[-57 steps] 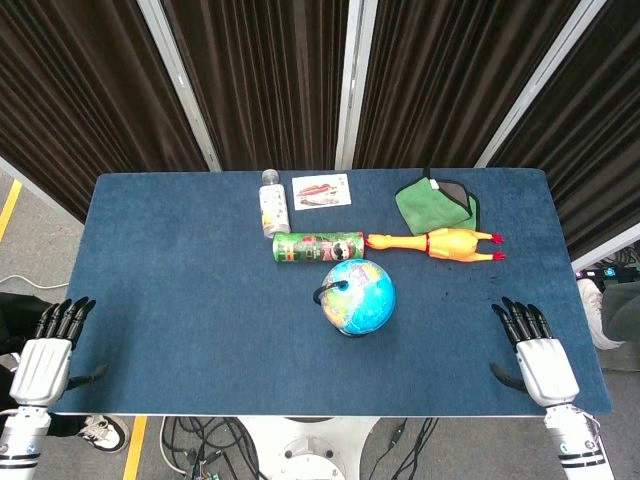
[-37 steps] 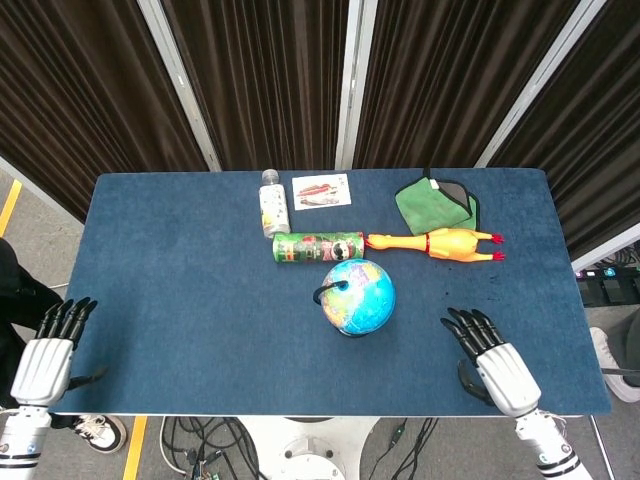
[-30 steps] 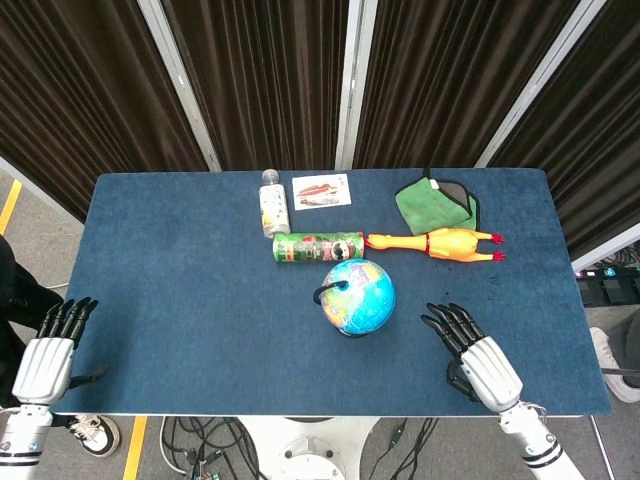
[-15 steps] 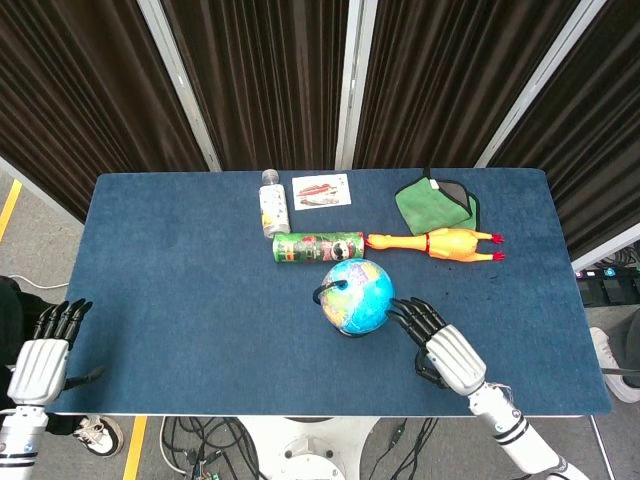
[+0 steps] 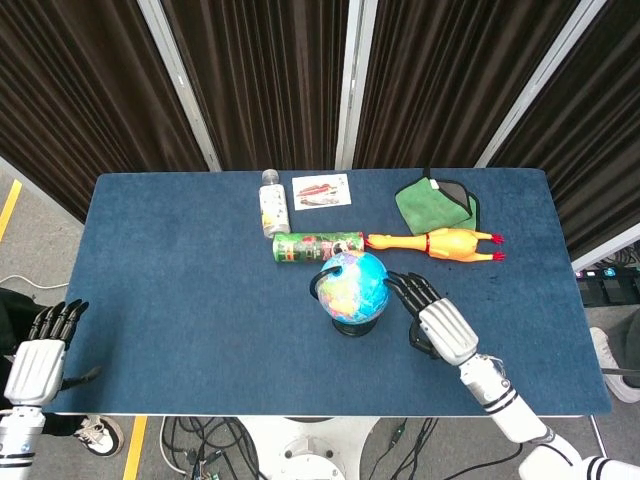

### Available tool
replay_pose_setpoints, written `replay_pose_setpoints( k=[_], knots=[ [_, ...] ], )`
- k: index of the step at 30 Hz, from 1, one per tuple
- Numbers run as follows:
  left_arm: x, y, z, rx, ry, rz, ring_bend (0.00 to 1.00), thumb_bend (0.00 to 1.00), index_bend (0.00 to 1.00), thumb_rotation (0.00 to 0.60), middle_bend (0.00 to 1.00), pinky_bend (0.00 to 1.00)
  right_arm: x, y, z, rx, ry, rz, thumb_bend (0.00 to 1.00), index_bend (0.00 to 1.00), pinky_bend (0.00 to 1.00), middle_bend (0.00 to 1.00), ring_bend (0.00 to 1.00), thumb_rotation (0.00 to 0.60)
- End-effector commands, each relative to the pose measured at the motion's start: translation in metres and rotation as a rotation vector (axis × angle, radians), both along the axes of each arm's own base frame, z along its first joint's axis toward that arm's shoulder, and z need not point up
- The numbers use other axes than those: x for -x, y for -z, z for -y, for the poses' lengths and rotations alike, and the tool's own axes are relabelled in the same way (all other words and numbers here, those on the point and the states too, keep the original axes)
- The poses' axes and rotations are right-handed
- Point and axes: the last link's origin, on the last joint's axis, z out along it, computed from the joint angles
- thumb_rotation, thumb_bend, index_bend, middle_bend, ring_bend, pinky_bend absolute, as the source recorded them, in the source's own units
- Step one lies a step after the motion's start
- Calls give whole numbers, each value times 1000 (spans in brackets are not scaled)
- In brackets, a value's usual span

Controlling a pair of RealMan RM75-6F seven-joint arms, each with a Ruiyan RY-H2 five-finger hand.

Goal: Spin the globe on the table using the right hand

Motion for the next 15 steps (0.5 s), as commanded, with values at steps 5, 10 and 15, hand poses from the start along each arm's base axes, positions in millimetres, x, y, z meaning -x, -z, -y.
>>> replay_pose_setpoints(
  k=[5, 10, 15],
  knots=[
    [1, -1, 0, -2, -3, -2, 0, 0, 73, 600, 63, 68, 0, -8, 42, 18, 98, -60, 1000, 0, 0, 0, 0, 600],
    [1, 0, 0, 0, -7, -2, 0, 0, 73, 600, 65, 68, 3, -16, 35, 50, 88, -54, 1000, 0, 0, 0, 0, 600],
    [0, 0, 0, -1, -2, -2, 0, 0, 73, 600, 65, 68, 9, -20, 3, 68, 32, -58, 1000, 0, 0, 0, 0, 600]
  ],
)
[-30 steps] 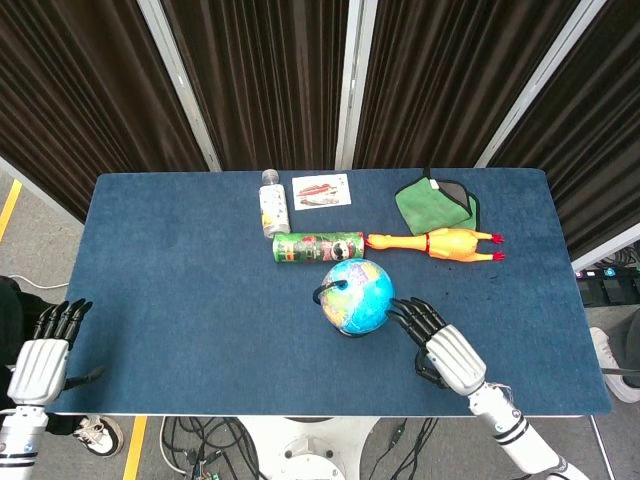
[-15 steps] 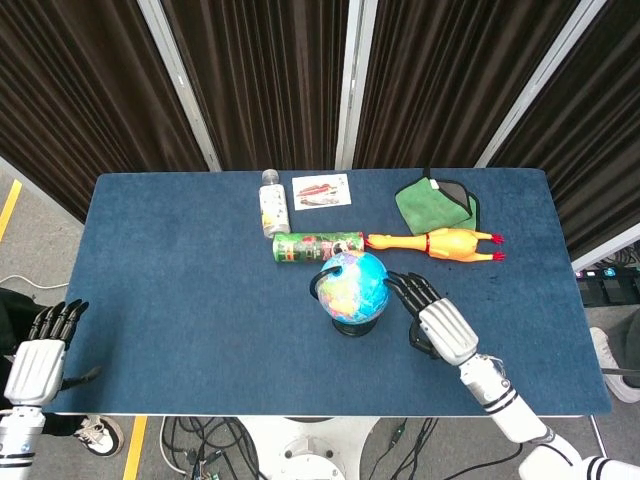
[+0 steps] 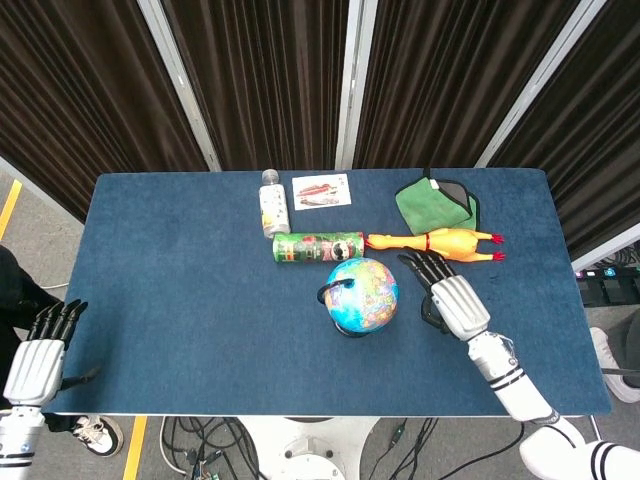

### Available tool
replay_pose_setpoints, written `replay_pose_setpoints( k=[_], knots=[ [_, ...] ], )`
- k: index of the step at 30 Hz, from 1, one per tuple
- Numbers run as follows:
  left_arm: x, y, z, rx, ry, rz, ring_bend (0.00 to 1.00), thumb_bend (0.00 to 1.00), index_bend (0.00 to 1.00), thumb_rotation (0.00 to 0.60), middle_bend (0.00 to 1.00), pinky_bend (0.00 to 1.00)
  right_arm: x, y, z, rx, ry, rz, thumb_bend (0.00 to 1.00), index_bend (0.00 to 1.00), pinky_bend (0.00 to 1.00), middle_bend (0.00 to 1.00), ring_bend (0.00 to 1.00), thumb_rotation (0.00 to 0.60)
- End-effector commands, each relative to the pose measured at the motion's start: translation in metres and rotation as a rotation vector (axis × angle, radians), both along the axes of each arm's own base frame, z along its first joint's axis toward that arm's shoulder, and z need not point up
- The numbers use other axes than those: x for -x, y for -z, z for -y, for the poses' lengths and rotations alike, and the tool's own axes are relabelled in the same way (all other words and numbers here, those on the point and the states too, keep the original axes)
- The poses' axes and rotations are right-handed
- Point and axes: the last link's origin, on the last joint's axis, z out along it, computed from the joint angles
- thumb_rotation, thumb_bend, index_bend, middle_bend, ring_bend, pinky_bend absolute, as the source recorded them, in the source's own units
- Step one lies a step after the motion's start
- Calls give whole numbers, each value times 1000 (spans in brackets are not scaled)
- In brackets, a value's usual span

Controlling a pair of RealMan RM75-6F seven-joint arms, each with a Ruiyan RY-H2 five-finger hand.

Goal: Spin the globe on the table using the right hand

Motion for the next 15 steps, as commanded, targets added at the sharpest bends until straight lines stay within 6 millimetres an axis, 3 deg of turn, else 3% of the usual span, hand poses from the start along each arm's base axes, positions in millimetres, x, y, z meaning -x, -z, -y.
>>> replay_pose_setpoints(
  k=[1, 9, 15],
  knots=[
    [-1, 0, 0, 0, 3, 0, 0, 0, 73, 600, 65, 68, 6, -1, -29, 2, -41, -8, 1000, 0, 0, 0, 0, 600],
    [-3, 0, -1, -1, 12, -1, 0, 0, 73, 600, 65, 68, 10, 8, -70, -24, -113, -12, 1000, 0, 0, 0, 0, 600],
    [-4, 0, -1, 0, 12, -1, 0, 0, 73, 600, 65, 68, 9, 14, -76, -32, -134, -17, 1000, 0, 0, 0, 0, 600]
  ],
)
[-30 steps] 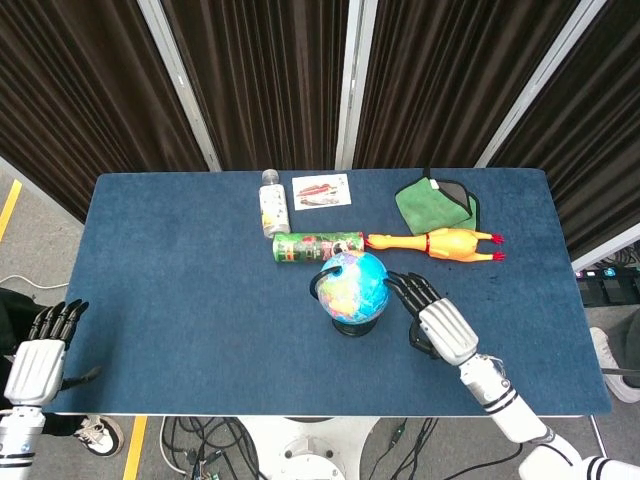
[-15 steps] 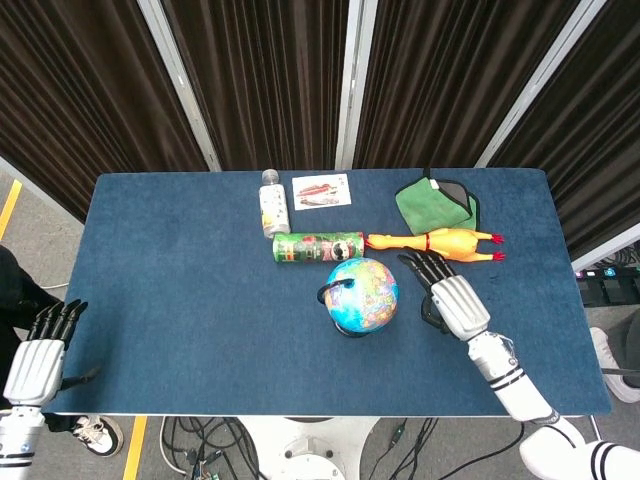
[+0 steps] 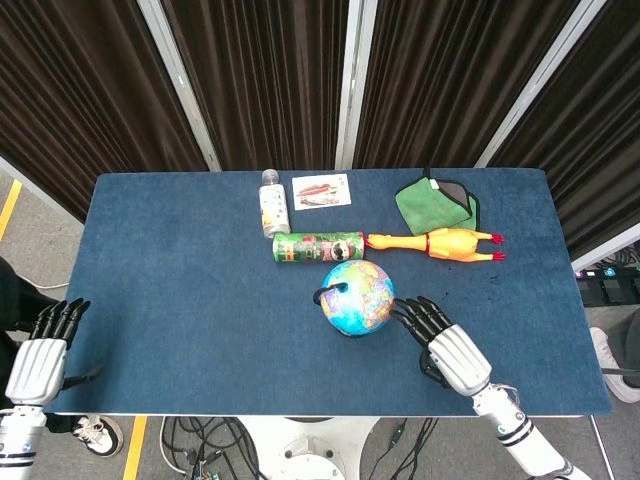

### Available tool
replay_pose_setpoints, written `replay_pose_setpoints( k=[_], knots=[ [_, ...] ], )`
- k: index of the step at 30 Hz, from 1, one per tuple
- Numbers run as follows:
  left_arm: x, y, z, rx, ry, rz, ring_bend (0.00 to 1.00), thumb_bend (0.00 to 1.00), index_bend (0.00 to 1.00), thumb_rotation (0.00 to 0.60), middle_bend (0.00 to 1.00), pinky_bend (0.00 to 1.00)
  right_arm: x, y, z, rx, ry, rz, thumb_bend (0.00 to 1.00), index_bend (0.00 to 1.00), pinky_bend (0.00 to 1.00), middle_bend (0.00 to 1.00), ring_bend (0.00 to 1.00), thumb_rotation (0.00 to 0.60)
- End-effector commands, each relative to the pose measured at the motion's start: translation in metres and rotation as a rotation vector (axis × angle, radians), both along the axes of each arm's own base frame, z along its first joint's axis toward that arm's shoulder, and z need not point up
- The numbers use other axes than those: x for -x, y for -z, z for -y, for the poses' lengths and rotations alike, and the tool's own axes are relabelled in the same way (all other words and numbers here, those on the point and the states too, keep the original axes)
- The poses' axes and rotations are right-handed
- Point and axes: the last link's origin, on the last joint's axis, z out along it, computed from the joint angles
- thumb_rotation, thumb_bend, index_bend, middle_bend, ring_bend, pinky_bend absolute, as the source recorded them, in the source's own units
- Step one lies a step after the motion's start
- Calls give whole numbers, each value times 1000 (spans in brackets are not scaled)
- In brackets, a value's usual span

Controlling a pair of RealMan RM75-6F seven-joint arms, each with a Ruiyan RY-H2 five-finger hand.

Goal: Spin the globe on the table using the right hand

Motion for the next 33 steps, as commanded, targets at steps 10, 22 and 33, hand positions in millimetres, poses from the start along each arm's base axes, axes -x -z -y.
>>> replay_pose_setpoints(
  k=[10, 22, 33],
  knots=[
    [2, 0, 0, 0, -6, 3, 0, 0, 73, 600, 64, 68, -7, 5, 29, -16, 16, -22, 1000, 0, 0, 0, 0, 600],
    [5, -1, 2, -1, -16, 3, 0, 0, 73, 600, 65, 68, -4, -18, 92, 83, 177, -30, 1000, 0, 0, 0, 0, 600],
    [3, 1, 1, 1, -9, -2, 0, 0, 73, 600, 65, 68, -3, -21, 50, 84, 75, -19, 1000, 0, 0, 0, 0, 600]
  ],
)
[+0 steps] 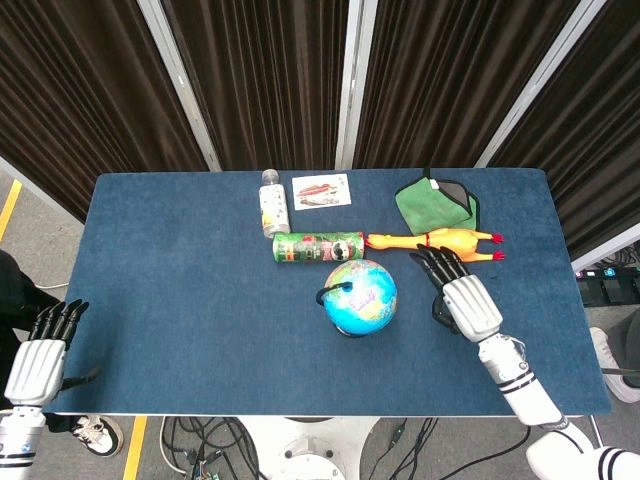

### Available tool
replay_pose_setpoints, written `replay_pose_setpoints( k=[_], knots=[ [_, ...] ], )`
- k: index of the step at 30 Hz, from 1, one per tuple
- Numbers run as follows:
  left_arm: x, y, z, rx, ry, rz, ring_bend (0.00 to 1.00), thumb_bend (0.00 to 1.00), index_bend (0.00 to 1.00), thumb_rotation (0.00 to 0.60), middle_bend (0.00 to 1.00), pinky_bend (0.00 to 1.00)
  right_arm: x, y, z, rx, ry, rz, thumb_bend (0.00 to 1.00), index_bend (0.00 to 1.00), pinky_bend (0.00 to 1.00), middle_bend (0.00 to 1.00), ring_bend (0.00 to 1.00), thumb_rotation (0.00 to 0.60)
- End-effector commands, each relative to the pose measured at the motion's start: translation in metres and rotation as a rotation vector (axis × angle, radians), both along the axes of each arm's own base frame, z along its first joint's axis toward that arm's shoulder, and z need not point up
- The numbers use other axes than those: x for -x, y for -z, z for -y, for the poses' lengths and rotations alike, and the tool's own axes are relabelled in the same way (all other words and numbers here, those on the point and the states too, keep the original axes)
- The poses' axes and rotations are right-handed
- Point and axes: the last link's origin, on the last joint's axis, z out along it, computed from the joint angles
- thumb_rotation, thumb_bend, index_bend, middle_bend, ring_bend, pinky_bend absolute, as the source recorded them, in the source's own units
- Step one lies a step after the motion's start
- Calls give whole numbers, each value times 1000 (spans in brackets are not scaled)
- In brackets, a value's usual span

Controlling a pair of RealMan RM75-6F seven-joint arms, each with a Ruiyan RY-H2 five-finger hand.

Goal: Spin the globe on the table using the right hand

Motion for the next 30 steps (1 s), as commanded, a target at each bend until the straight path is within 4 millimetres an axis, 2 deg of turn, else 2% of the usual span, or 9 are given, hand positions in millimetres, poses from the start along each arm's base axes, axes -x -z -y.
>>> replay_pose_setpoints(
  k=[1, 6, 13, 23, 30],
  knots=[
    [0, 0, 0, 0, 0, -1, 0, 0, 73, 600, 65, 68, -1, 3, -28, -15, -68, -5, 1000, 0, 0, 0, 0, 600],
    [-1, 0, 0, 0, 4, 0, 0, 0, 73, 600, 65, 68, 0, 7, -58, -26, -128, -27, 1000, 0, 0, 0, 0, 600],
    [-2, 1, 0, 1, 8, 1, 0, 0, 73, 600, 65, 68, 4, 16, -77, -58, -148, -54, 1000, 0, 0, 0, 0, 600],
    [-1, 0, 0, 0, 2, 2, 0, 0, 73, 600, 65, 68, -3, 25, -68, -78, -166, -61, 1000, 0, 0, 0, 0, 600],
    [1, -1, 1, -2, -2, 5, 0, 0, 73, 600, 65, 68, -7, 22, -46, -80, -129, -52, 1000, 0, 0, 0, 0, 600]
  ],
)
